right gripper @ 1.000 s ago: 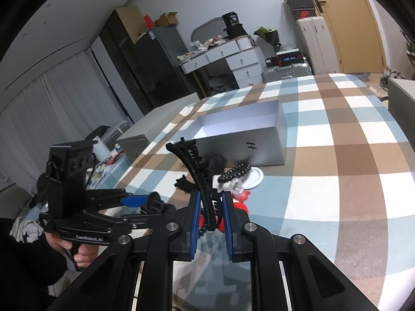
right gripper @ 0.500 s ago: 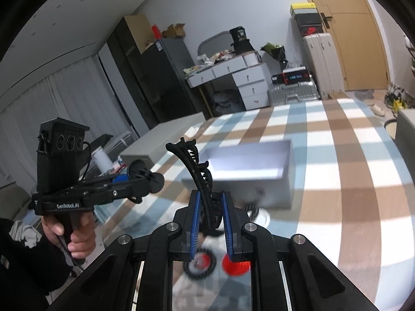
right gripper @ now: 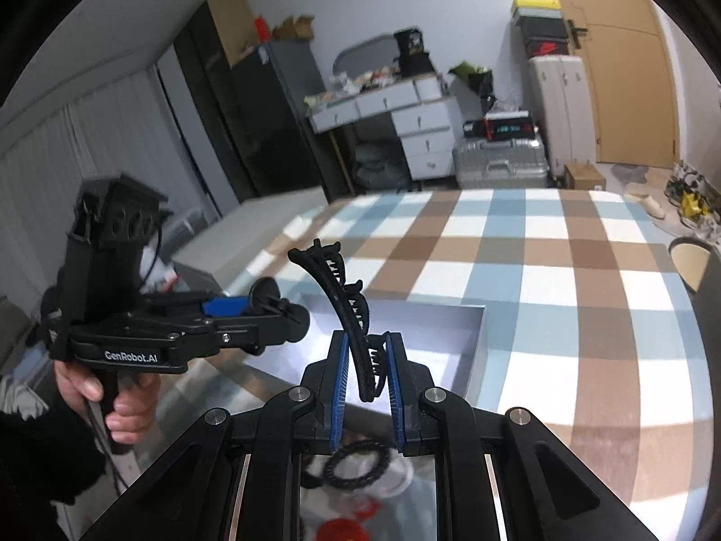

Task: Organize jewelry
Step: 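Lower the claw clip into the grey box with the left tool while the right drops the banana clip in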

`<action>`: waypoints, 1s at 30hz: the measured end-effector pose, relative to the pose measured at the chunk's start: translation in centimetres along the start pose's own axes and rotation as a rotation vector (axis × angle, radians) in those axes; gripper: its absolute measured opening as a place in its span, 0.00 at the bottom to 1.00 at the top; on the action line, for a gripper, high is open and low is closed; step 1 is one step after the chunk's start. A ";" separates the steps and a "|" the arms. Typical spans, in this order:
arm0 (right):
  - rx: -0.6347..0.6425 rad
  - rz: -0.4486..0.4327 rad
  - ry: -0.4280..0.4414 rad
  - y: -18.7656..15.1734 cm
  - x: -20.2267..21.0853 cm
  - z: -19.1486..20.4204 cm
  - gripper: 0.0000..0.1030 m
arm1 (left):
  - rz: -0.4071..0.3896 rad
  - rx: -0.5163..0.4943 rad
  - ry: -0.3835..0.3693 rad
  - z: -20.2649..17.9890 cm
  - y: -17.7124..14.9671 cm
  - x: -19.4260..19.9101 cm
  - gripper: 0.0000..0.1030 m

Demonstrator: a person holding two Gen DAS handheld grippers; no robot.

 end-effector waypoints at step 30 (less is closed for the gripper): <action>0.041 0.098 -0.091 -2.3 -2.9 -0.6 0.24 | 0.083 0.014 0.039 1.1 -0.8 -1.4 0.55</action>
Point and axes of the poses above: each gripper's, at about its wrist camera, not at the fingertips, and x roughly against the way its jaws point, z to its left, y to its top, the point moved 9 cm from there along -x, roughly the way its jaws point, and after that the axes turned 13 degrees about -z, right-handed, at the moved point
